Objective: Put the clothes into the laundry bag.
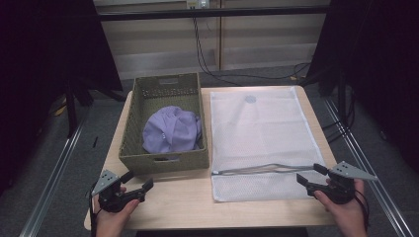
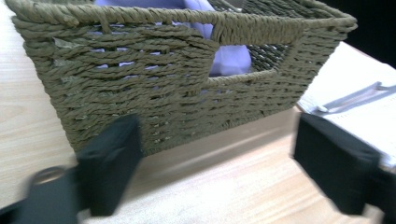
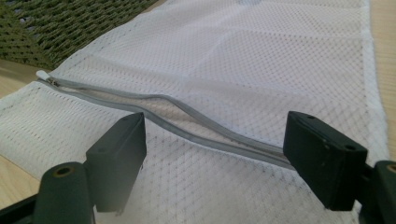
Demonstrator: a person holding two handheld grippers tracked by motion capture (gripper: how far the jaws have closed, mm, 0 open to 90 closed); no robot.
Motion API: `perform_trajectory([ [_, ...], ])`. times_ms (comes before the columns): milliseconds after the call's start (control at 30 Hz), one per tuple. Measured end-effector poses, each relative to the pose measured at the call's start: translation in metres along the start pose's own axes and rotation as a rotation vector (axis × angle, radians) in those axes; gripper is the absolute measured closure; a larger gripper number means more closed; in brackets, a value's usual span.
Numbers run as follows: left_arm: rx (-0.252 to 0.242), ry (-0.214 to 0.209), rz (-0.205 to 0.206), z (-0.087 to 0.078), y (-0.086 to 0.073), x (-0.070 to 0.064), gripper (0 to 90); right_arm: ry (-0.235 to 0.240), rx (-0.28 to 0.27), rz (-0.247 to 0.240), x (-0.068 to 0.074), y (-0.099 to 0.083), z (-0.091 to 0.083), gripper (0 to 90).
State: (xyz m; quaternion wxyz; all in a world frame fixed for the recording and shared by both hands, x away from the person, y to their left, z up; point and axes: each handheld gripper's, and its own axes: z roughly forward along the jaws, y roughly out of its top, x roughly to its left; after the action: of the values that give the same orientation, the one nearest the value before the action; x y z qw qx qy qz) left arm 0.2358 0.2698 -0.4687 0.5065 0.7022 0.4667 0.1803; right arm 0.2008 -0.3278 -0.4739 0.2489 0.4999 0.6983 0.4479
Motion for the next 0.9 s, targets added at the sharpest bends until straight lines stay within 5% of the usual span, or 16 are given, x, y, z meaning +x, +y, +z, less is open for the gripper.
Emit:
perform_trajectory([
  [167, -0.026, 0.016, -0.008, 0.003, -0.001, -0.008, 60.1, 0.017, 0.007, -0.003, 0.004, 0.003, 0.006, 21.7],
  [267, 0.014, -0.01, 0.014, 0.01, -0.001, -0.016, 68.5, 0.024, -0.004, -0.016, 0.008, 0.007, 0.008, 22.1],
  [300, 0.031, -0.02, 0.021, 0.014, -0.001, -0.023, 79.8, 0.028, -0.017, -0.027, 0.012, 0.01, 0.009, 22.9],
  [367, 0.038, -0.042, 0.02, 0.019, 0.001, -0.03, 87.8, 0.035, -0.023, -0.029, 0.015, 0.013, 0.012, 23.1],
  [900, 0.099, -0.214, 0.117, 0.073, 0.004, -0.094, 90.0, 0.086, 0.011, -0.073, 0.036, 0.017, 0.032, 26.6],
])
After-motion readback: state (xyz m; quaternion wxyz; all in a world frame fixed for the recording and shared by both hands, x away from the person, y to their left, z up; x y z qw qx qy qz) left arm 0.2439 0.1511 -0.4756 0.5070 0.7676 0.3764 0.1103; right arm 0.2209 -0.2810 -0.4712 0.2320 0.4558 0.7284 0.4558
